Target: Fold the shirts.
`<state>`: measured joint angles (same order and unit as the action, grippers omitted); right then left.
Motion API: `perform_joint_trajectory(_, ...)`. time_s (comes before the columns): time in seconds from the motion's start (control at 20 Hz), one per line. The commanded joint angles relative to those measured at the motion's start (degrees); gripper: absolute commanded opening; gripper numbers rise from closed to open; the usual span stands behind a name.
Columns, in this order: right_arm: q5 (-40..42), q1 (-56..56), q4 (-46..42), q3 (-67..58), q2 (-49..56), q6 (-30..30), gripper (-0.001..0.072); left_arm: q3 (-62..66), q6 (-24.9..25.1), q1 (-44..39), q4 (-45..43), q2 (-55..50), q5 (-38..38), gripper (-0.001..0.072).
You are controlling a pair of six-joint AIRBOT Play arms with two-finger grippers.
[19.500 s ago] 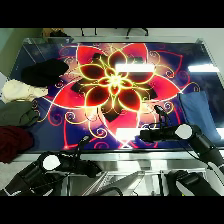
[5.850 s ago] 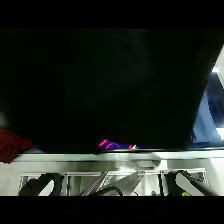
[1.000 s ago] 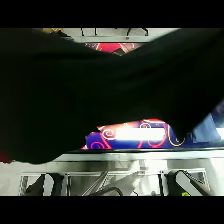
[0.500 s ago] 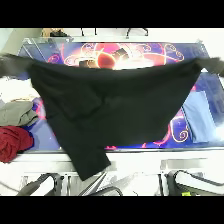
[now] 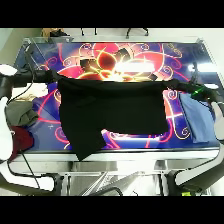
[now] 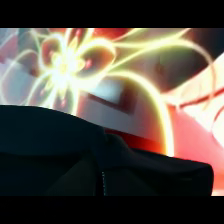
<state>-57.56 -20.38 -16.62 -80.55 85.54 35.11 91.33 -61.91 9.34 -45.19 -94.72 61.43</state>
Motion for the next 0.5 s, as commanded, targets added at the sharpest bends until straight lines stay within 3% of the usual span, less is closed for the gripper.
perform_joint_trajectory(0.0,2.45,1.57,-1.29,-7.56,5.27,1.86,0.0026,8.17,-4.92,-1.29,-4.96,-7.08,1.79,0.0014)
perform_joint_trajectory(0.15,-0.9,1.55,-9.62,-9.49,4.11,6.05,0.0026,13.35,-9.77,-3.1,-15.08,-9.4,4.46,0.0014)
perform_joint_trajectory(0.45,-6.43,2.01,-24.44,-9.05,3.52,12.94,0.0026,14.21,-11.78,-6.45,-26.93,-11.34,6.62,0.0014)
